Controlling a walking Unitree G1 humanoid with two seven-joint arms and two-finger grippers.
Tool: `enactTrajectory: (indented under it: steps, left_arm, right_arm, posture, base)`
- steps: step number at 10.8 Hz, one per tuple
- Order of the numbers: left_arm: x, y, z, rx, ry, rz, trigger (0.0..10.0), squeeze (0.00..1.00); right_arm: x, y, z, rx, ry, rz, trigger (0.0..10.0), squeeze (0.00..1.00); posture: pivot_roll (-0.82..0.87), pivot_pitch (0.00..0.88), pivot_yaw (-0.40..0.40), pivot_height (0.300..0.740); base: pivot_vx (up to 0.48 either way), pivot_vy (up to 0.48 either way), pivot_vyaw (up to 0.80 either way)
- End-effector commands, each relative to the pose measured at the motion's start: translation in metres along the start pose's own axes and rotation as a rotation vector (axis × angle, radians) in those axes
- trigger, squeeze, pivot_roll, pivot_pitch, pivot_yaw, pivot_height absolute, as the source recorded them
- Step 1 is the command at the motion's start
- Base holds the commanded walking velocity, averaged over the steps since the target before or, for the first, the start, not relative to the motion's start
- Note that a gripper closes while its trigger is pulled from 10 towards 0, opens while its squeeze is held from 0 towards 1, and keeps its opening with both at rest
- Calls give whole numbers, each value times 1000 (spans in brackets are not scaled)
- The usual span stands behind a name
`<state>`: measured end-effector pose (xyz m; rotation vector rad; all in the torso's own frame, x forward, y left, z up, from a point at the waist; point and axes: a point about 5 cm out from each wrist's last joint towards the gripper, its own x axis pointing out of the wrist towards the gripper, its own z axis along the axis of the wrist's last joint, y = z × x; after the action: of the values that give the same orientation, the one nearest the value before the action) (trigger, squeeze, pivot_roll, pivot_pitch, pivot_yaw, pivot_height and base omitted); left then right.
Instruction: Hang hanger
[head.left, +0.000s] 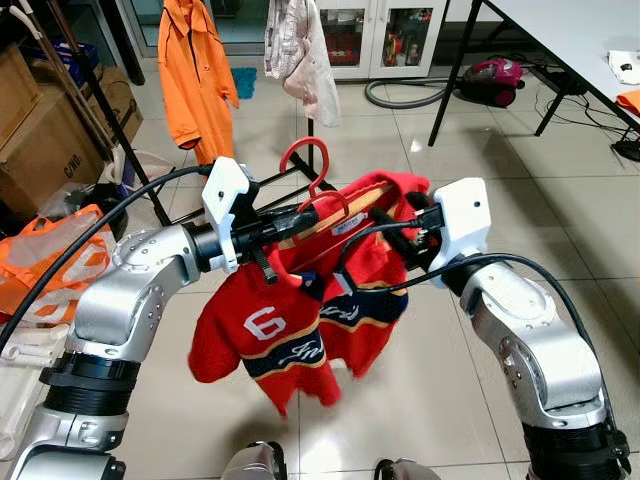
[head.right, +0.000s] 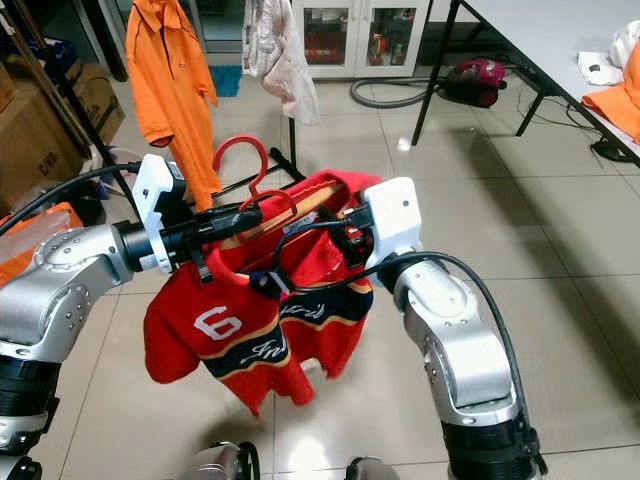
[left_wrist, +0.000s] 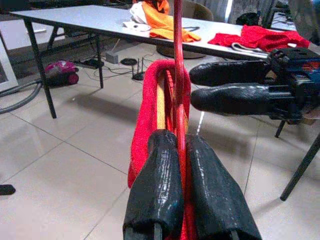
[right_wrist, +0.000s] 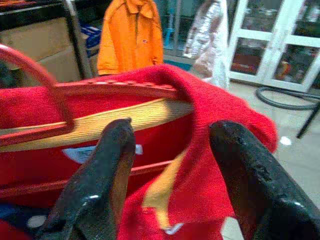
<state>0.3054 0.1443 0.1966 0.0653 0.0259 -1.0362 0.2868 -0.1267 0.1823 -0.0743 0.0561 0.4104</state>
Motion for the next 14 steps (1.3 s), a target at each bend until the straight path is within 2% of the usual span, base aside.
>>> enactTrajectory:
  steps: [1,2,4,5,6,7,12,13,14]
  left_arm:
    - [-1,-2,15,45,-47,-25,0,0]
    - [-1,-2,15,46,-45,-28,0,0]
    - [-1,-2,16,46,-43,-33,0,0]
    - [-1,-2,17,46,-43,-35,0,0]
    - [0,-3,17,47,-43,-37,0,0]
    - [0,-3,17,47,-43,-40,0,0]
    - [0,-2,16,55,-29,-46,0,0]
    - [-1,0,14,69,-10,-32,0,0]
    - [0,5,14,80,-6,7,0,0]
  right_arm:
    - [0,-5,2,-5,-13,-31,4039,0]
    - [1,-7,3,-10,-15,-51,3608,0]
    - [1,-10,4,-12,-16,-70,3961,0]
    - [2,-9,5,-10,-19,-62,2902,0]
    - [3,-8,5,-8,-23,-54,824,0]
    - [4,-7,5,-7,-22,-50,0,0]
    - [5,-6,8,-5,-40,-23,0,0]
    - [4,-2,13,-11,-64,9,0,0]
    - [0,10,19,-24,-101,94,0,0]
  posture:
    - [-38,101,58,740]
    - [-39,104,60,740]
    - [-40,106,60,740]
    - [-40,107,60,740]
    - [-40,106,60,740]
    - [-39,107,59,740]
    - [-43,107,62,740]
    - [-43,107,62,740]
    - [-44,108,62,740]
  base:
    - [0,0,0]
    - [0,0,0]
    - [0,0,0]
    - [0,0,0]
    - [0,0,0]
    - [0,0,0]
    - [0,0,0]
    - [0,0,0]
    - [0,0,0]
